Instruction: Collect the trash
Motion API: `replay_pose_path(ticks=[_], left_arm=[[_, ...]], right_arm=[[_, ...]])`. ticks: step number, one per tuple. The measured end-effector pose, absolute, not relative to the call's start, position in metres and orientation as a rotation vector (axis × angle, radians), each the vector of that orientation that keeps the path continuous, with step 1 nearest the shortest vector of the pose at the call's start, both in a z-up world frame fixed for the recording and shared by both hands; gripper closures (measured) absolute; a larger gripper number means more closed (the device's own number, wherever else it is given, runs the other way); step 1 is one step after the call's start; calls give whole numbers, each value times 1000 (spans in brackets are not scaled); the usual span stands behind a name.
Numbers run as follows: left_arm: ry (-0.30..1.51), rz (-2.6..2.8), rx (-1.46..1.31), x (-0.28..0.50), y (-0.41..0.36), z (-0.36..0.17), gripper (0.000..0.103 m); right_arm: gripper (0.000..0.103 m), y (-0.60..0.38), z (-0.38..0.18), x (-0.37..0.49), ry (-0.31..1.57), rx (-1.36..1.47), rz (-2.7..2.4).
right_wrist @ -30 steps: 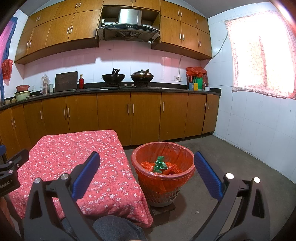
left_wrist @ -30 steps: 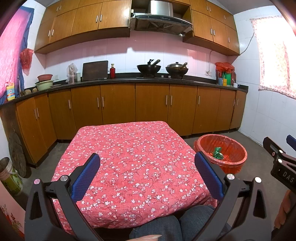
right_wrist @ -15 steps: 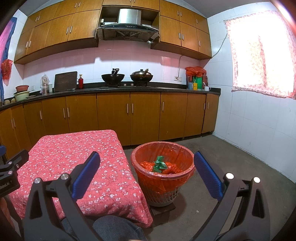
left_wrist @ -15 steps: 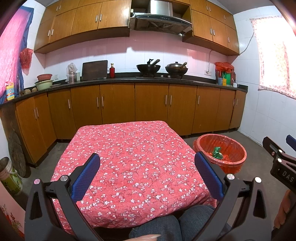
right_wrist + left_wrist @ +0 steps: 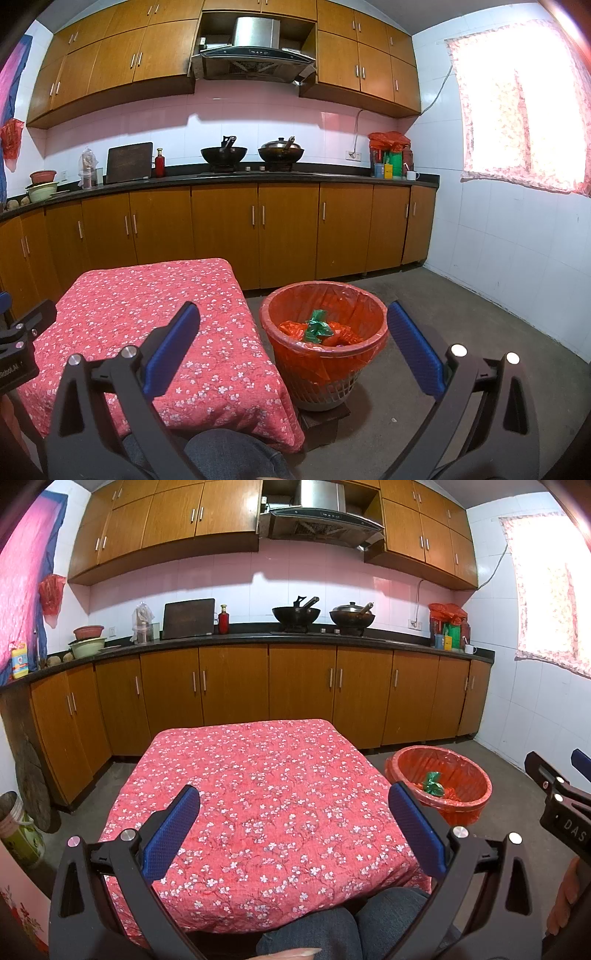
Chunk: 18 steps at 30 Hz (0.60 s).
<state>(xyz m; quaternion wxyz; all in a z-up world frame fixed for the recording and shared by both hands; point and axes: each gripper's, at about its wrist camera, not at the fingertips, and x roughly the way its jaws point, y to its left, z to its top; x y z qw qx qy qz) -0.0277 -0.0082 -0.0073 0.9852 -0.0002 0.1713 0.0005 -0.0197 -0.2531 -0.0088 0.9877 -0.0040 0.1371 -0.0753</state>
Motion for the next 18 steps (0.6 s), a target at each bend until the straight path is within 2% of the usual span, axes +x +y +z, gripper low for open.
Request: replay_pose_path(ticks=[18], left_arm=[[350,-1,-7,-28,-11,-11,2]], right_arm=[[4,-254,-8,-20,276,-7,-151]])
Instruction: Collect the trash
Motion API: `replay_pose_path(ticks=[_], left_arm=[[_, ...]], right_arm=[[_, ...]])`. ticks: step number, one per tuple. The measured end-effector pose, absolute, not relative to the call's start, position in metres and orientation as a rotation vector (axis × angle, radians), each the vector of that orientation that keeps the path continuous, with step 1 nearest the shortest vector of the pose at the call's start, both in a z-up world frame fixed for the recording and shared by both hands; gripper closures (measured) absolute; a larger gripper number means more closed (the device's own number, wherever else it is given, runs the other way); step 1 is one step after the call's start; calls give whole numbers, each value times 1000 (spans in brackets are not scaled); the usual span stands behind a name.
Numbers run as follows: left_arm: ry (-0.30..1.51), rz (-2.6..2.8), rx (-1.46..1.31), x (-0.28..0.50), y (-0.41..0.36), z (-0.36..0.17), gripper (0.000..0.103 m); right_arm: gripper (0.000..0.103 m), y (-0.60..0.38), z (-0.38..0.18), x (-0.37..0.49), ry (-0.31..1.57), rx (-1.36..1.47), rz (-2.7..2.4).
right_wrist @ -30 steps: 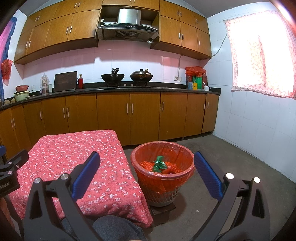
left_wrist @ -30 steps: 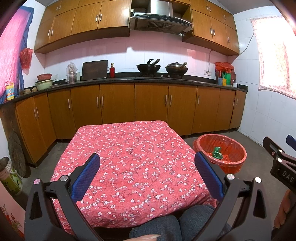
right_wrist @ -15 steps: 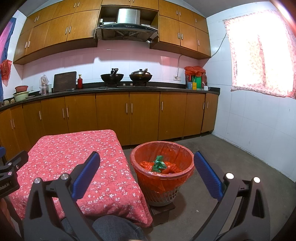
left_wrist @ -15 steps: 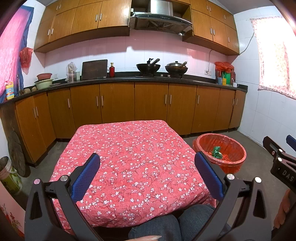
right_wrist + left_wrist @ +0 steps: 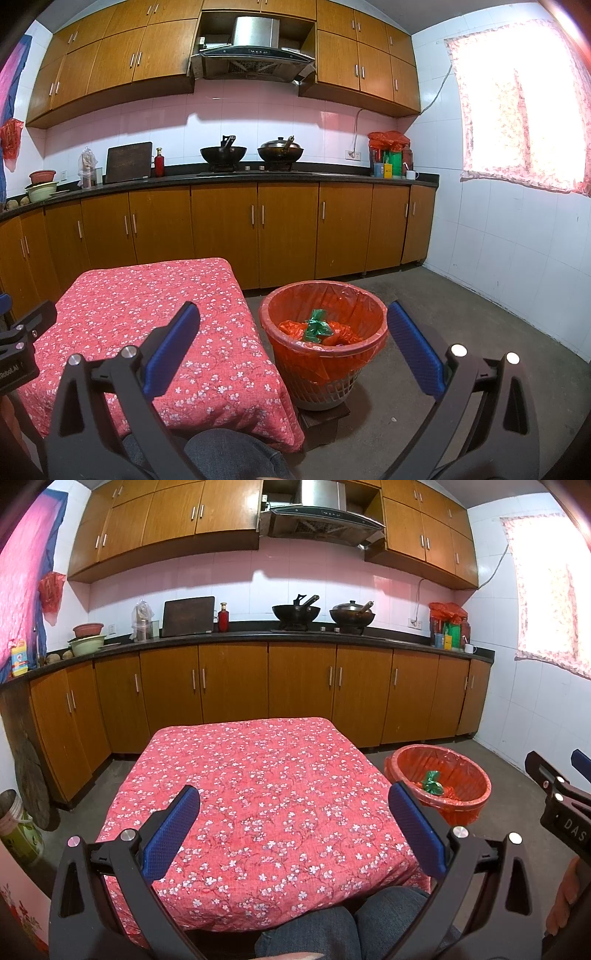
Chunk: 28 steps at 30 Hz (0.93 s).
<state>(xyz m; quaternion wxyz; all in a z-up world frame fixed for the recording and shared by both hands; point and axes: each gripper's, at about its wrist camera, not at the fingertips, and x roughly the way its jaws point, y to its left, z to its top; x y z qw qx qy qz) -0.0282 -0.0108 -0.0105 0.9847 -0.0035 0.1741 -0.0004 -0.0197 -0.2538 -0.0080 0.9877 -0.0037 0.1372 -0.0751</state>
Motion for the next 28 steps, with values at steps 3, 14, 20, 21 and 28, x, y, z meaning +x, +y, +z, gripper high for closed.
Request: replay_pose_path(ticks=[3,14,20,21,28], left_arm=[[351,0,-7,-28,-11,-10,2],[344,-7,-9,-31,-14,-17,2],[337,-13,-9,-33,-15,-16,2],[336,-14,-9,-34,-16,-16,2],[337,-14,-10,-35,-17,-16,2]], right_arm=[[4,-254,-8,-20,276,-7,-151],[4,-254,-7,-20,276,-7,-151],[4,-255,-7,-20,276,-7,-151],[4,-255,-7,-20,276,-7,-151],[4,-255,-7,-19,276,-6,-151]])
